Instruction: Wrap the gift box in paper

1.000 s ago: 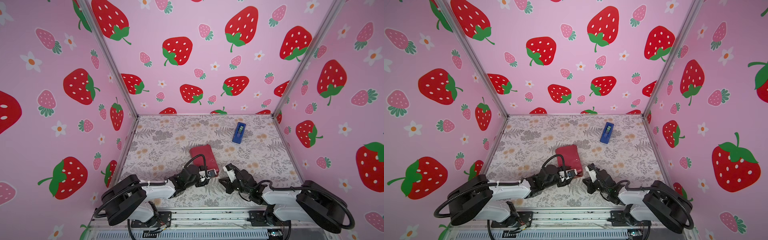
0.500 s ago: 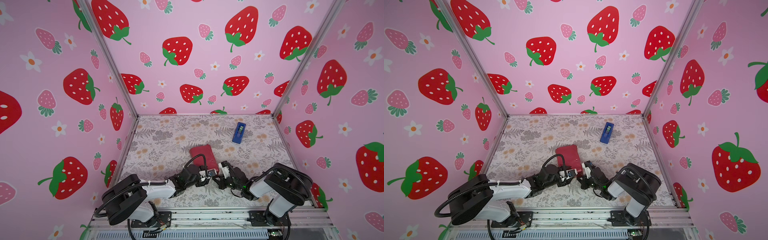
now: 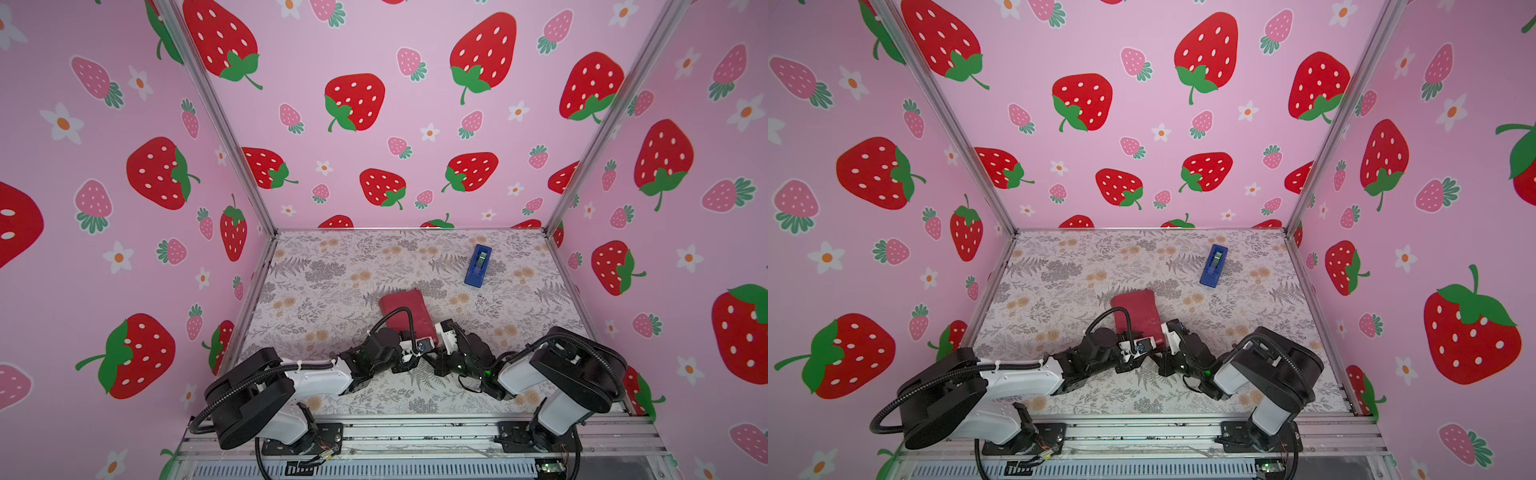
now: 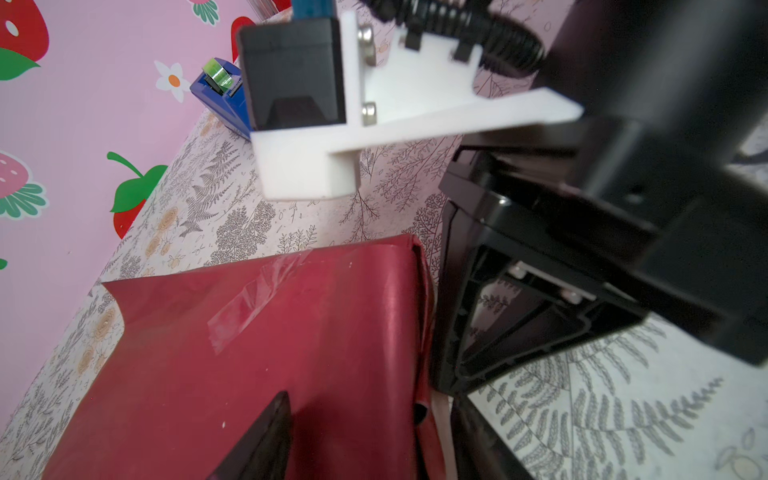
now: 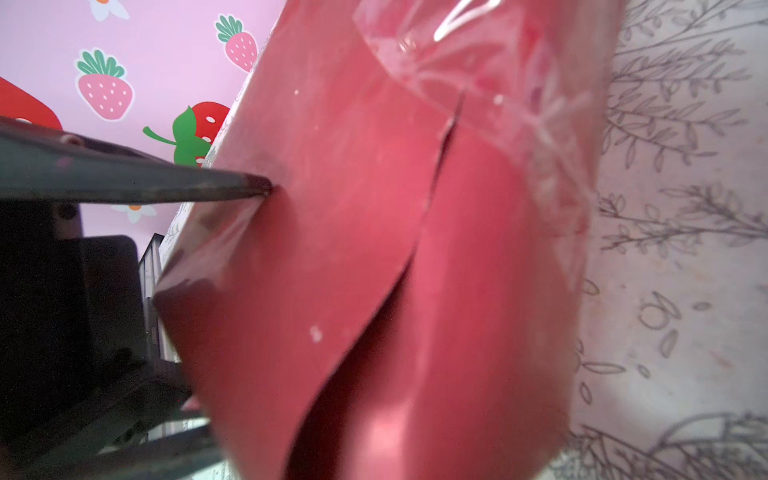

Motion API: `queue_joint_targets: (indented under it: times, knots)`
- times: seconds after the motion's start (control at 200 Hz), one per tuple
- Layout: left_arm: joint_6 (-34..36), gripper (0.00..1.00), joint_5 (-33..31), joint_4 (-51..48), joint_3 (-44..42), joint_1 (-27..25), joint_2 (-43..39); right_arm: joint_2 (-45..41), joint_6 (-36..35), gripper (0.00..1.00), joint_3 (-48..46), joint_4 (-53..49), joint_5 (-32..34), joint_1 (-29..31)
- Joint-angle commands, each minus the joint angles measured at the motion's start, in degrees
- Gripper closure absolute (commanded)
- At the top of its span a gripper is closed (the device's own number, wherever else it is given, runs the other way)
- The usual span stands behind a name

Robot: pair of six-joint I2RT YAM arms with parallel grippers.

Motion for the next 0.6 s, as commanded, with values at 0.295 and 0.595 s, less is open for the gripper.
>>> queue_joint_targets:
  times: [0.295,0.595]
  knots:
    - [-1.4,0.35,-3.2,-10.9,-0.9,-2.2,-6.3,-1.3,1.4,1.0,1.1,0.6,0.8,0.2]
    - [-5.6,0.39,-12.2,-8.0,-1.2,-6.1,-2.2,-2.0,1.1,1.0,1.1,-0.3,0.8,0.2]
